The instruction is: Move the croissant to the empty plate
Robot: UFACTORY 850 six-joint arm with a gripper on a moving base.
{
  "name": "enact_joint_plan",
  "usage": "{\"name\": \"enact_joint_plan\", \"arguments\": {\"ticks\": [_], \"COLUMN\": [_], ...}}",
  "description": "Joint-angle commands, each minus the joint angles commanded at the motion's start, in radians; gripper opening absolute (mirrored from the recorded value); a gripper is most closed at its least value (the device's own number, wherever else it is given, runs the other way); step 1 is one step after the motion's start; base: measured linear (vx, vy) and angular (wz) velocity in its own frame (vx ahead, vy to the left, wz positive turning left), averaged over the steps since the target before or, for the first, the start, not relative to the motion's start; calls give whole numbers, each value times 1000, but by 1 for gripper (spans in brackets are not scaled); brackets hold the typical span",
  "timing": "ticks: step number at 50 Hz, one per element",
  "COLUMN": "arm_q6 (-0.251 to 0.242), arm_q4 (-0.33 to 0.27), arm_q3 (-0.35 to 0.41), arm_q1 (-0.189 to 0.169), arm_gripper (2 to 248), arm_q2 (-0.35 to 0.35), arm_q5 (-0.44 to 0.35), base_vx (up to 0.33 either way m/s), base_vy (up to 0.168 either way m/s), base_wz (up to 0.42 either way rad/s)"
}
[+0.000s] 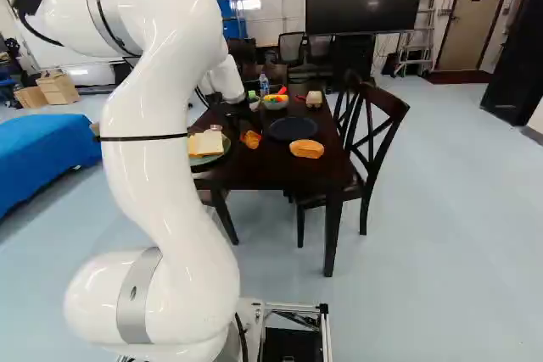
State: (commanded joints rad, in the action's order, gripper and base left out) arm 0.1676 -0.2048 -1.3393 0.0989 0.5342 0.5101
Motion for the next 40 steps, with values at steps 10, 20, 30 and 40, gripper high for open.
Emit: {"name": "enact_joint_plan", "arguments": {"ticks": [10,20,30,40], "arm_q6": [0,0,0,0], "arm_q4": [0,0,0,0], "arm_q3": [1,0,-30,-63], "arm_q1": [0,-3,-20,-46], "arm_gripper": [132,132,132,132], "arm_q2": [-3,-21,-21,-19], "arm_q5": [0,0,2,27], "base_vx": [0,0,0,0], "base_vy": [0,0,0,0], "base_wz": [0,0,0,0]}}
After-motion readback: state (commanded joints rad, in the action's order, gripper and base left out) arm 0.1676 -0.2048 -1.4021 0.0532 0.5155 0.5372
